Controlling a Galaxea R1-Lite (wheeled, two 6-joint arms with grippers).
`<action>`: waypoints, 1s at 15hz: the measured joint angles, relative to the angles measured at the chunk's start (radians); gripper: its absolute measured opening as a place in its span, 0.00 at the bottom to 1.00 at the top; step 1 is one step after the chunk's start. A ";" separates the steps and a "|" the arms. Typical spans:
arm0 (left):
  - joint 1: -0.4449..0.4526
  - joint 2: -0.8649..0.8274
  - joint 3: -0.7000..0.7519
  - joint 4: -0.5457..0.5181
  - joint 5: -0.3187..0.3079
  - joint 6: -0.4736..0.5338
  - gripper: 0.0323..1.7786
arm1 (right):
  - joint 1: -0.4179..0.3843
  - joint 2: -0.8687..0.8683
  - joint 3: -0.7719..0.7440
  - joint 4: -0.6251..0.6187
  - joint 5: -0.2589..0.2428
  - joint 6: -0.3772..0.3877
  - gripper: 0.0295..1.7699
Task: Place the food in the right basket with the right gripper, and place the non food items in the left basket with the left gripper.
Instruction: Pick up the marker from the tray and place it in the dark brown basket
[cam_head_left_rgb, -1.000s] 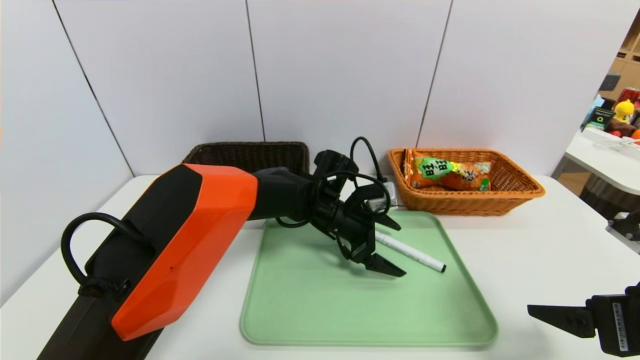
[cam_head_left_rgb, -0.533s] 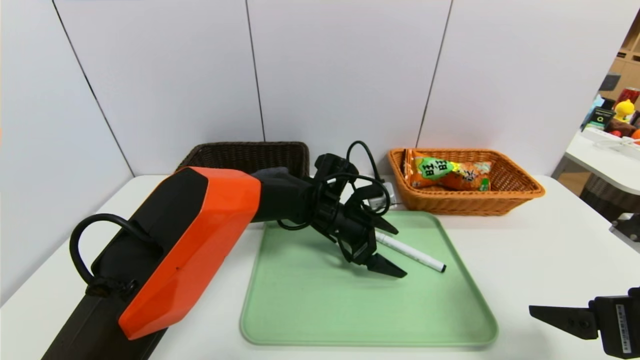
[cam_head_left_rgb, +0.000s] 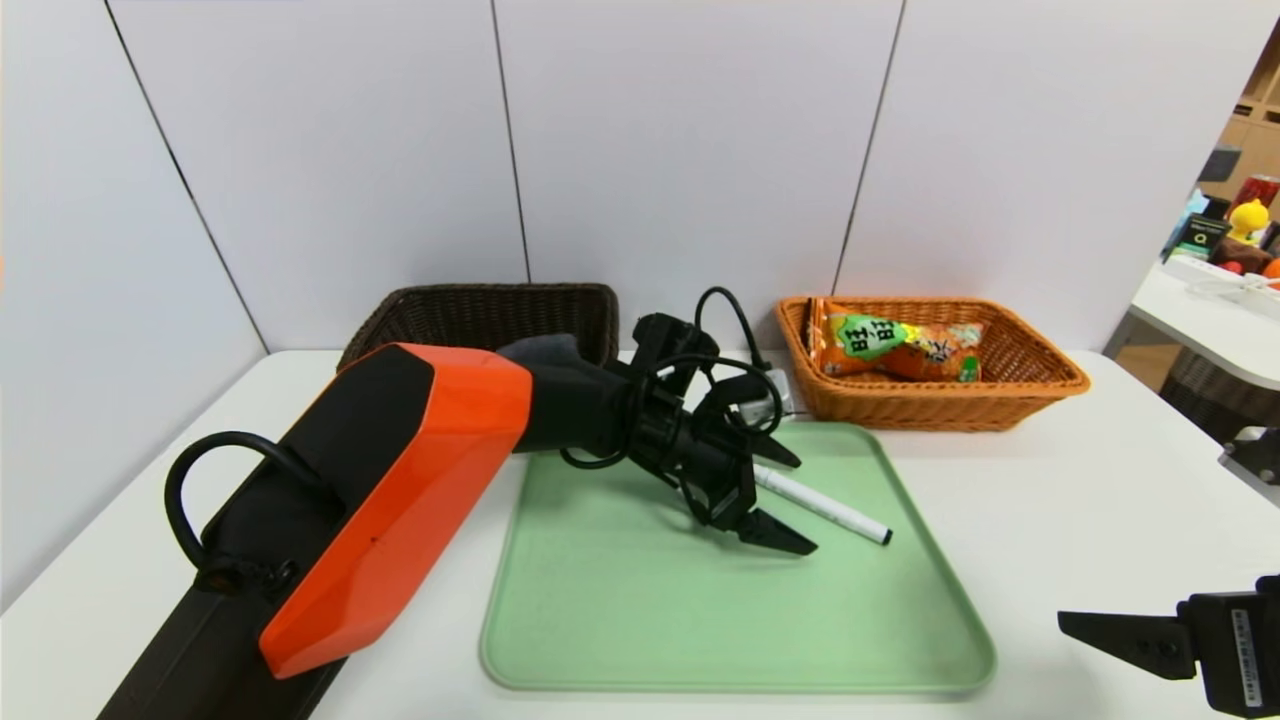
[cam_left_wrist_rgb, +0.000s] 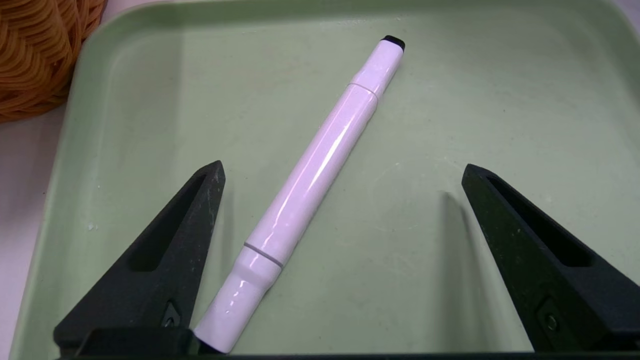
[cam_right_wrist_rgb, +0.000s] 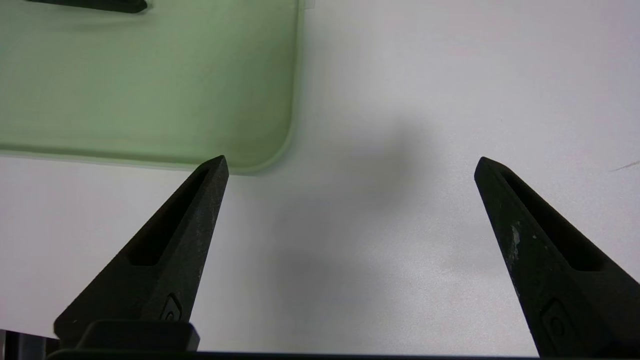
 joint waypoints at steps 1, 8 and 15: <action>0.000 0.002 0.000 0.000 0.000 -0.001 0.95 | 0.000 0.000 0.000 0.000 0.000 0.000 0.96; 0.000 0.006 0.000 -0.001 0.001 -0.001 0.95 | 0.000 0.000 -0.001 0.000 0.000 -0.001 0.96; 0.000 0.008 0.000 -0.003 0.003 -0.001 0.95 | 0.000 0.000 -0.002 0.000 0.000 -0.002 0.96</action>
